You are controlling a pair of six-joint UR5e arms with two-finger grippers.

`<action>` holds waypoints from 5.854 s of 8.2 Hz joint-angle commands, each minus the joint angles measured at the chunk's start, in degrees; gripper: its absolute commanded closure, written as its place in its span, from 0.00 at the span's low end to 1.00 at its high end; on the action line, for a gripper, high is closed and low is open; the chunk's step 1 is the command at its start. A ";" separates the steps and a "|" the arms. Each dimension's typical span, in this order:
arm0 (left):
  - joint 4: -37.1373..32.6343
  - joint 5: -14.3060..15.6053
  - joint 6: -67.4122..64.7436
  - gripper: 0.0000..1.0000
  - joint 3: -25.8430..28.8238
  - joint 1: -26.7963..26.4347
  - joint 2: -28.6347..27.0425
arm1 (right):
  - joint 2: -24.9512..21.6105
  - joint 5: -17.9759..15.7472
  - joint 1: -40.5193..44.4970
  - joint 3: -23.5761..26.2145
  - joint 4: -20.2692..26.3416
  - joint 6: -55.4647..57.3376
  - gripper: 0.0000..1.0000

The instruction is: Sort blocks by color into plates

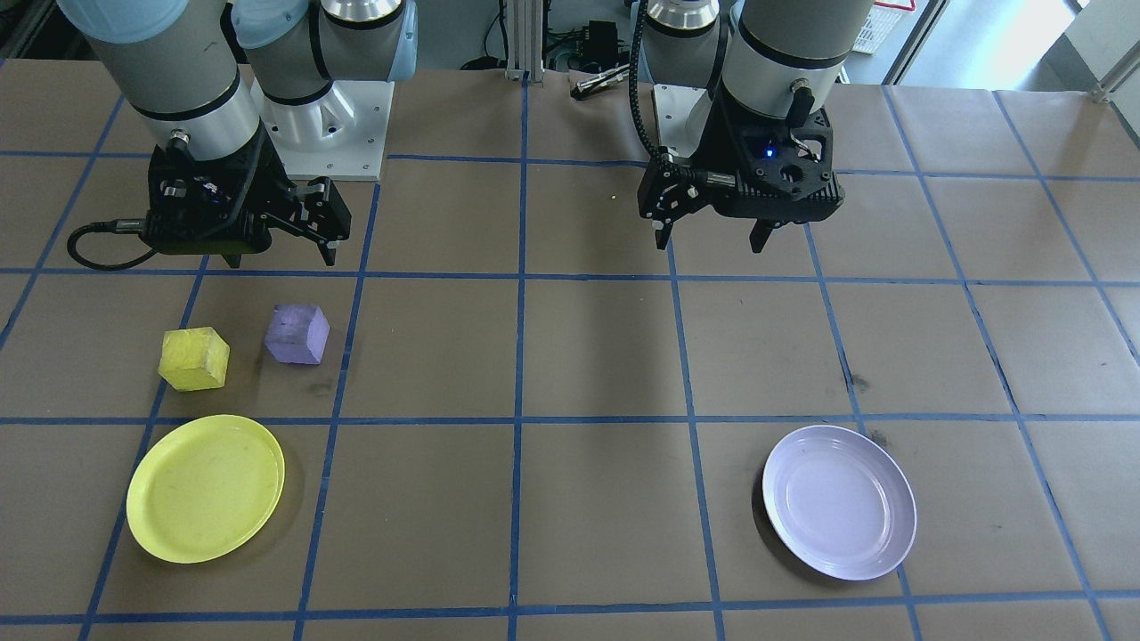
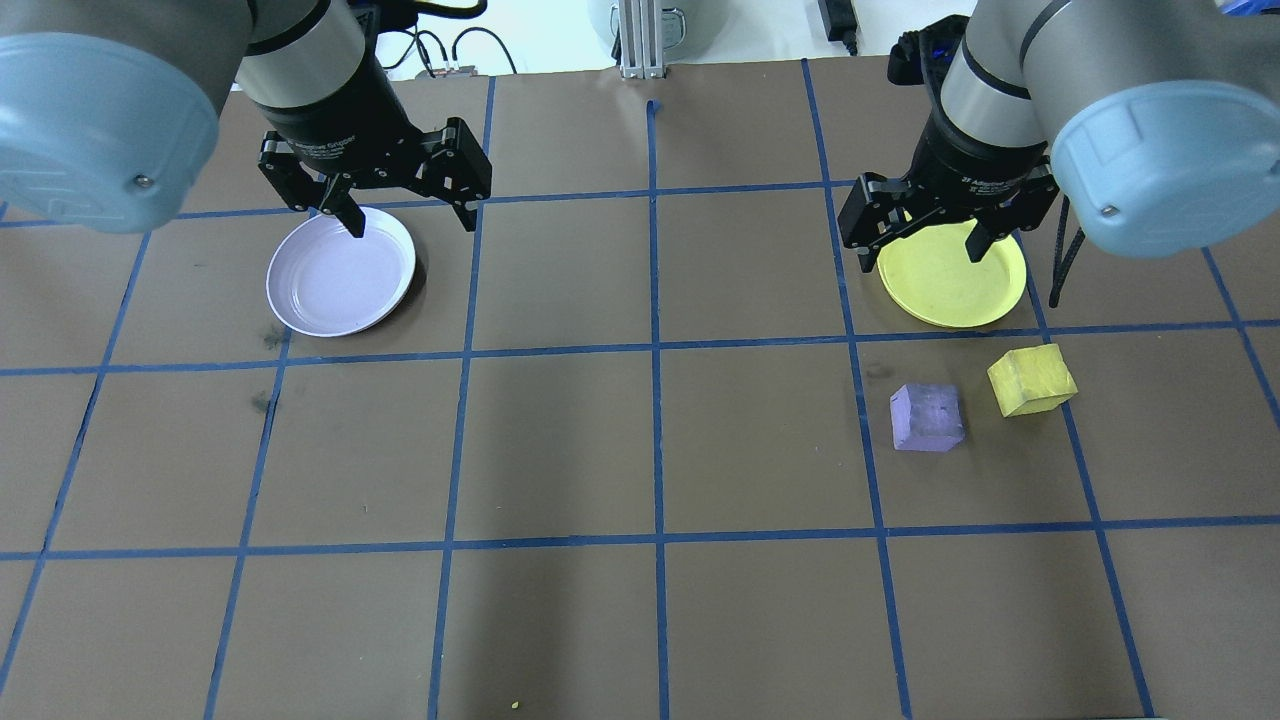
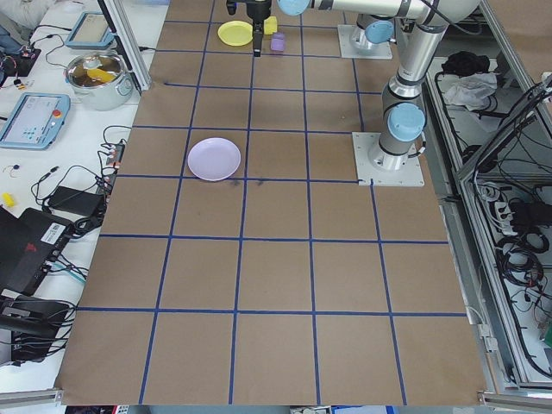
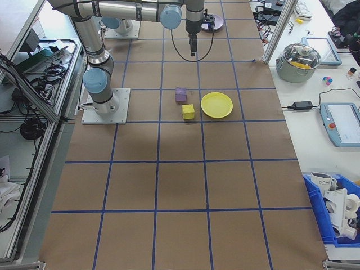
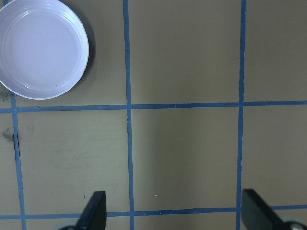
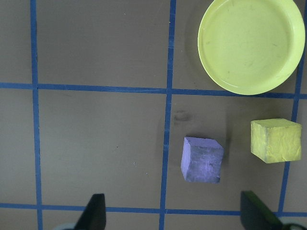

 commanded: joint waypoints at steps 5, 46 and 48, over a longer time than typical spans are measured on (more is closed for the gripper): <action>1.72 0.06 0.19 0.00 -1.87 -0.09 0.31 | 0.19 -0.02 -0.61 -0.02 -0.26 -0.01 0.00; 1.81 0.06 0.01 0.00 -2.22 -0.09 1.10 | 31.12 0.07 -13.27 -8.02 -15.81 -23.83 0.42; 1.81 0.06 0.01 0.00 -2.22 -0.09 1.10 | 29.73 -0.72 -13.18 -8.02 -14.24 -23.74 0.00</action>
